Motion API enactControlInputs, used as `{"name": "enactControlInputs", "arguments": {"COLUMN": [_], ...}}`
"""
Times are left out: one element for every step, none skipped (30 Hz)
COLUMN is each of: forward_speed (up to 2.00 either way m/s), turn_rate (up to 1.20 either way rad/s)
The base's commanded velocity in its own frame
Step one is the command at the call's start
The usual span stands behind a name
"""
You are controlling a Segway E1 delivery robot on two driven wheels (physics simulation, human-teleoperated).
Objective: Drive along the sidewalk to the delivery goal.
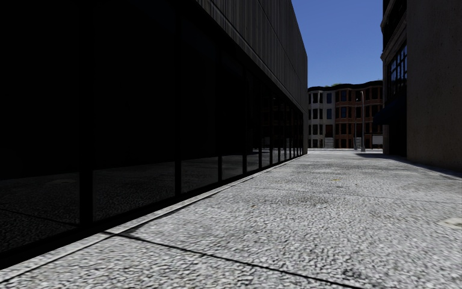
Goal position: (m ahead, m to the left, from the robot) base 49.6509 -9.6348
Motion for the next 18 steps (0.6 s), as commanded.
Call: {"name": "enactControlInputs", "arguments": {"forward_speed": [0.0,0.0,0.0,0.0,0.0,0.0,0.0,0.0,0.0,0.0,0.0,0.0,0.0,0.0,0.0,0.0,0.0,0.0], "turn_rate": [0.0,0.0,0.0,0.0,0.0,0.0,0.0,0.0,0.0,0.0,0.0,0.0,0.0,0.0,0.0,0.0,0.0,0.0]}}
